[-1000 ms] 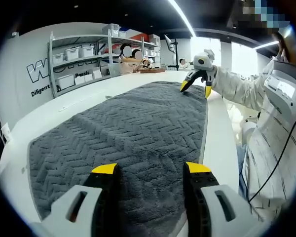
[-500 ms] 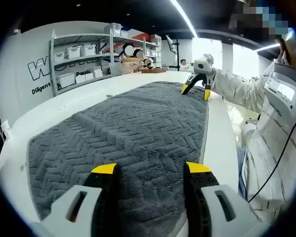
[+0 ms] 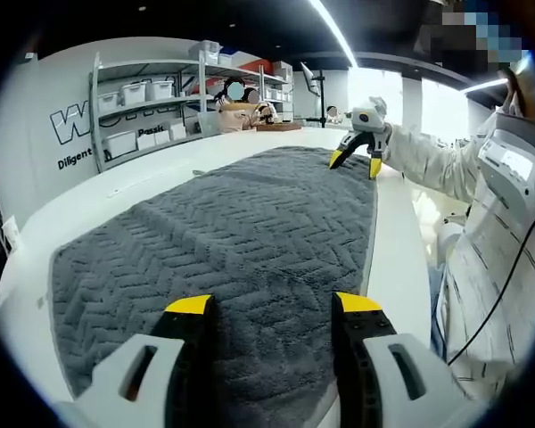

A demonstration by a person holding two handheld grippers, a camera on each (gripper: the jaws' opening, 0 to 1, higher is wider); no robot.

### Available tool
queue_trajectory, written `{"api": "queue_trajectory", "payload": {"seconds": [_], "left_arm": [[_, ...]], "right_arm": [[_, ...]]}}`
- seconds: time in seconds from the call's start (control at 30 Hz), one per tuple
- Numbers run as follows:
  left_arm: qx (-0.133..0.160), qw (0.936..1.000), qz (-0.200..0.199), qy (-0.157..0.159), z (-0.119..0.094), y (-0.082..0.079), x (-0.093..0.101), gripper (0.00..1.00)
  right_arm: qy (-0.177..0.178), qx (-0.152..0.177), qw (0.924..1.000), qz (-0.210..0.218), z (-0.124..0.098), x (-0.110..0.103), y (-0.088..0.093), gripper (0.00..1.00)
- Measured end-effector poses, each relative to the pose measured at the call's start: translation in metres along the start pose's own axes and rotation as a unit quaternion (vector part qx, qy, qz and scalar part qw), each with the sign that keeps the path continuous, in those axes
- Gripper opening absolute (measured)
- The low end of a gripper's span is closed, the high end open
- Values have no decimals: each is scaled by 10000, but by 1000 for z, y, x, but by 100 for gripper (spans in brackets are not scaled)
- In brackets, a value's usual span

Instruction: Open the folded towel by lifting each exposed corner and separating the folded layers until the towel lies flat within the target outline without major curled edges

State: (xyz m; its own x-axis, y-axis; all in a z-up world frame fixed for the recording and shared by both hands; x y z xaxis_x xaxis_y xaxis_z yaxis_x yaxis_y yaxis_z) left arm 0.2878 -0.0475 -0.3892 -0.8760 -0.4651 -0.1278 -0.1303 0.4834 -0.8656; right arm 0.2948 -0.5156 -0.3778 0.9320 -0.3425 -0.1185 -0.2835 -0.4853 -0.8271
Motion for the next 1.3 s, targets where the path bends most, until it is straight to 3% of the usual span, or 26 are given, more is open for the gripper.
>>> {"api": "queue_trajectory", "payload": {"seconds": [0.1,0.23,0.43,1.3], "left_arm": [[3,10000,-1,2,0,0,0,52],[0,10000,-3,4,0,0,0,52],[0,10000,-2,5,0,0,0,52],[-9,10000,-41,-74,-1,0,2,52]], "right_arm": [[104,183,9997,134,-10,6,0,53],[303,-98,9994,96,-19,11,10,52],[395,-228,9988,150,-24,13,18,52],[428,-220,9988,124,-30,7,26,50]]}}
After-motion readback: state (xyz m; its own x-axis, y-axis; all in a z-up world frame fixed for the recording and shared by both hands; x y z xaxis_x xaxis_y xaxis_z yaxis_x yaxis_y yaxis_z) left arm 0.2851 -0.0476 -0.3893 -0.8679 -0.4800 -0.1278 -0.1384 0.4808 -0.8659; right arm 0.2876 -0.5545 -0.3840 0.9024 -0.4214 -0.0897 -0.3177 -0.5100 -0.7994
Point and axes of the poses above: the point that each gripper's makers call its tool centre point, and the gripper's own axes: z roughly forward along the fingers, x roughly to its right, y roughly out of its underside, the point moved 10 cm from there along -z, roughly backward along the fingers, and after that the axes turned 7 degrees about z, right-handed, at the moved point
